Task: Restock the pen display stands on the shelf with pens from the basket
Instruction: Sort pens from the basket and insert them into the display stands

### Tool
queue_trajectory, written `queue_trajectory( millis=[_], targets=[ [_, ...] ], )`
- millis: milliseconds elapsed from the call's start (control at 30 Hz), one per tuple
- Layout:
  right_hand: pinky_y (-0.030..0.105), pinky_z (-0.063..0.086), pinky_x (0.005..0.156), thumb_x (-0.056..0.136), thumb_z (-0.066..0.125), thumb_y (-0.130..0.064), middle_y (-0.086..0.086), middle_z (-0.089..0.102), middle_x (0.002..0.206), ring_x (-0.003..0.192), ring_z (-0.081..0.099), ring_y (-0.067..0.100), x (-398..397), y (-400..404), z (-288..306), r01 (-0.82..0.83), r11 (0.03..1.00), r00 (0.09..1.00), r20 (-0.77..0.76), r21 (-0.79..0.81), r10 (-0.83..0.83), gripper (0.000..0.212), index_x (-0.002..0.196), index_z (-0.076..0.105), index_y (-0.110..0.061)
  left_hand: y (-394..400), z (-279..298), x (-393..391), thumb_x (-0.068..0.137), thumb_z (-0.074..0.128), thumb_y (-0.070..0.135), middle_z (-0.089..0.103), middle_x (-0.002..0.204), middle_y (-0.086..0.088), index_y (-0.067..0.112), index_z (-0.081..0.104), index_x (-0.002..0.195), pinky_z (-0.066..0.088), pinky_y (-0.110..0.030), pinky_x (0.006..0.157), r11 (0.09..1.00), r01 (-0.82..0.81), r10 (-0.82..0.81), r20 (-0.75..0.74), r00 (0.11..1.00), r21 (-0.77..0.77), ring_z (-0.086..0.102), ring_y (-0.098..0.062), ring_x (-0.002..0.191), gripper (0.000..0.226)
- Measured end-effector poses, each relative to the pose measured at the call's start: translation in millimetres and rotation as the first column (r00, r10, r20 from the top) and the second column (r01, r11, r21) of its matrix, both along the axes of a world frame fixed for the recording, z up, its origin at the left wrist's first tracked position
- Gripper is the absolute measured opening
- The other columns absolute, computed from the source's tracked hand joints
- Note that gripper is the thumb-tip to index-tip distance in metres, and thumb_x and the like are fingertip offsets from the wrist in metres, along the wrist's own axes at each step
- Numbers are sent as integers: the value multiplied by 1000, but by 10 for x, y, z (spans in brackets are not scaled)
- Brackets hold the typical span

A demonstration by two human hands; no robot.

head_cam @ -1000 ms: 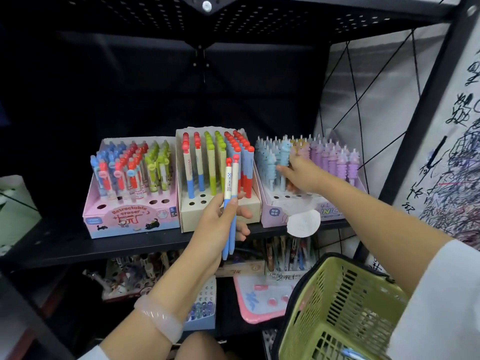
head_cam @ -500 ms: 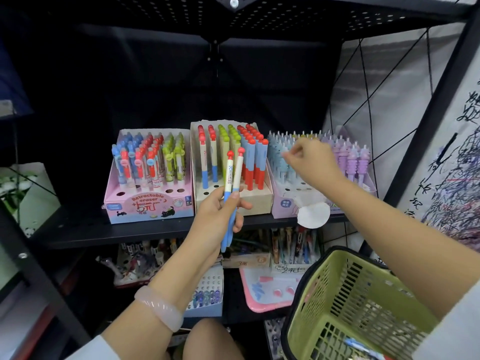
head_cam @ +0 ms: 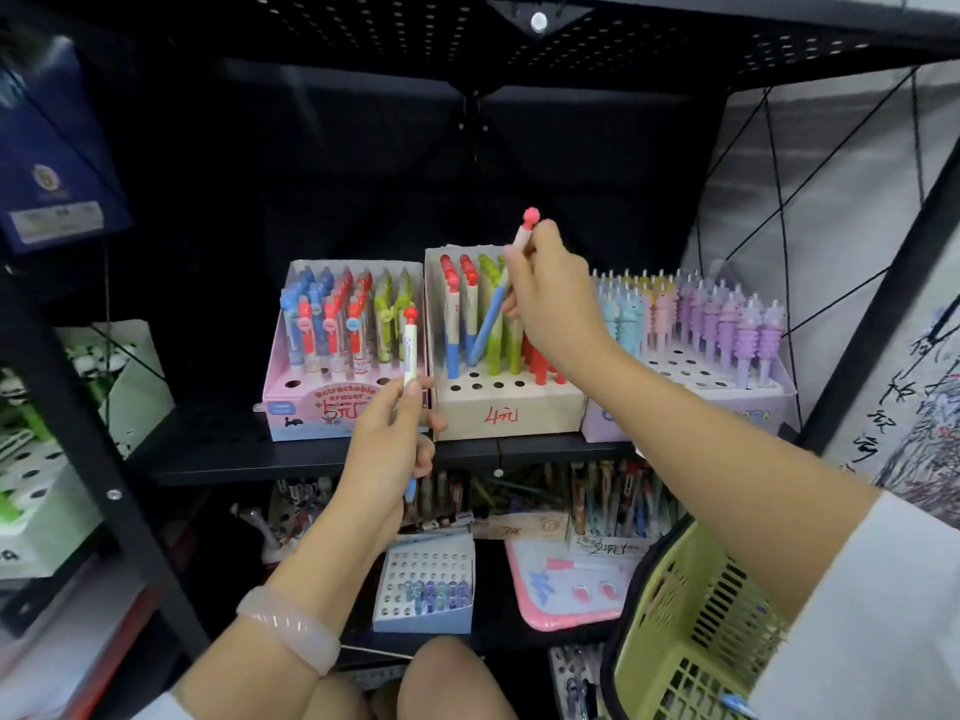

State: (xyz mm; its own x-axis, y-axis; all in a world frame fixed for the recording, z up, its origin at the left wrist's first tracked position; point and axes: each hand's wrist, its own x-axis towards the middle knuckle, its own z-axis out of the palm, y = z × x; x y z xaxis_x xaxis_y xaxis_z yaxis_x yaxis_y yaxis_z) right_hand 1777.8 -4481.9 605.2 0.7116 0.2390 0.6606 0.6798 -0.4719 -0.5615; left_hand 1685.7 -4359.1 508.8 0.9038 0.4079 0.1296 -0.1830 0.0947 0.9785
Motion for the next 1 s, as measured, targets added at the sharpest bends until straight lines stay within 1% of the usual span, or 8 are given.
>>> queue_trajectory(
  millis=[133, 300, 467, 600, 667, 733, 867, 1000],
  targets=[
    [48, 51, 68, 101, 39, -23, 16, 62, 79, 70, 62, 31, 41, 130, -148, 32, 979, 998, -53, -201, -44, 20, 101, 47, -4, 74, -14, -37, 102, 33, 24, 57, 71, -4, 17, 54, 94, 26, -17, 37, 997, 3, -4, -23, 1000, -73, 33, -6, 37, 23],
    [28, 31, 47, 100, 43, -25, 0, 40, 54, 47, 36, 10, 146, 187, -224, 181, 887, 982, 35, -425, -184, 42, 60, 40, -11, 118, -13, -60, 101, 34, 15, 61, 75, -5, 15, 46, 90, 31, -18, 39, 996, 10, -13, -31, 999, -93, 37, -6, 39, 16],
    [28, 35, 50, 100, 42, -27, 5, 46, 59, 50, 40, 16, 178, 212, -377, 128, 833, 958, -151, -538, -244, 46, 57, 43, -11, 90, -24, -65, 98, 42, 14, 63, 76, 2, 14, 53, 93, 41, -18, 46, 999, 37, -36, 10, 999, -30, 45, -3, 45, 12],
    [29, 43, 58, 99, 40, -34, 4, 59, 61, 51, 48, 11, -20, 210, -500, -75, 976, 967, -255, -203, 21, 43, 74, 63, -8, 86, -25, -47, 97, 46, 12, 63, 73, 3, 15, 55, 93, 43, -18, 47, 999, 26, -25, 47, 999, -22, 48, -2, 48, 10],
    [23, 43, 56, 99, 38, -37, -5, 60, 67, 52, 50, 5, -130, 210, -474, -231, 971, 895, -376, 64, 238, 36, 79, 63, -20, 78, -18, -28, 96, 47, 12, 63, 74, 2, 15, 56, 92, 44, -18, 48, 1000, 29, -28, 57, 998, -9, 49, -2, 49, 10],
    [19, 44, 52, 97, 46, -33, -4, 61, 74, 56, 52, 2, -195, 217, -472, -359, 930, 839, -409, 80, 359, 26, 82, 61, -19, 61, -6, -19, 96, 48, 13, 64, 73, 3, 16, 57, 92, 46, -17, 50, 999, 41, -42, 75, 996, 18, 53, -2, 52, 11],
    [17, 47, 51, 97, 48, -20, 1, 59, 71, 53, 55, 2, -181, 213, -413, -335, 930, 862, -349, 151, 367, 15, 85, 52, -13, 44, -7, -18, 96, 49, 20, 70, 88, 12, 30, 56, 102, 51, -16, 71, 995, 52, -59, 75, 995, 89, 65, 0, 82, 13],
    [22, 51, 52, 100, 40, -21, 1, 58, 69, 50, 57, 3, -31, 170, -236, -160, 954, 961, -180, 253, 209, 20, 80, 42, -23, 112, -68, -35, 96, 47, 23, 58, 109, 17, 36, 50, 112, 42, -28, 98, 986, 23, -26, 16, 1000, 165, 53, 4, 105, 20]
  ],
)
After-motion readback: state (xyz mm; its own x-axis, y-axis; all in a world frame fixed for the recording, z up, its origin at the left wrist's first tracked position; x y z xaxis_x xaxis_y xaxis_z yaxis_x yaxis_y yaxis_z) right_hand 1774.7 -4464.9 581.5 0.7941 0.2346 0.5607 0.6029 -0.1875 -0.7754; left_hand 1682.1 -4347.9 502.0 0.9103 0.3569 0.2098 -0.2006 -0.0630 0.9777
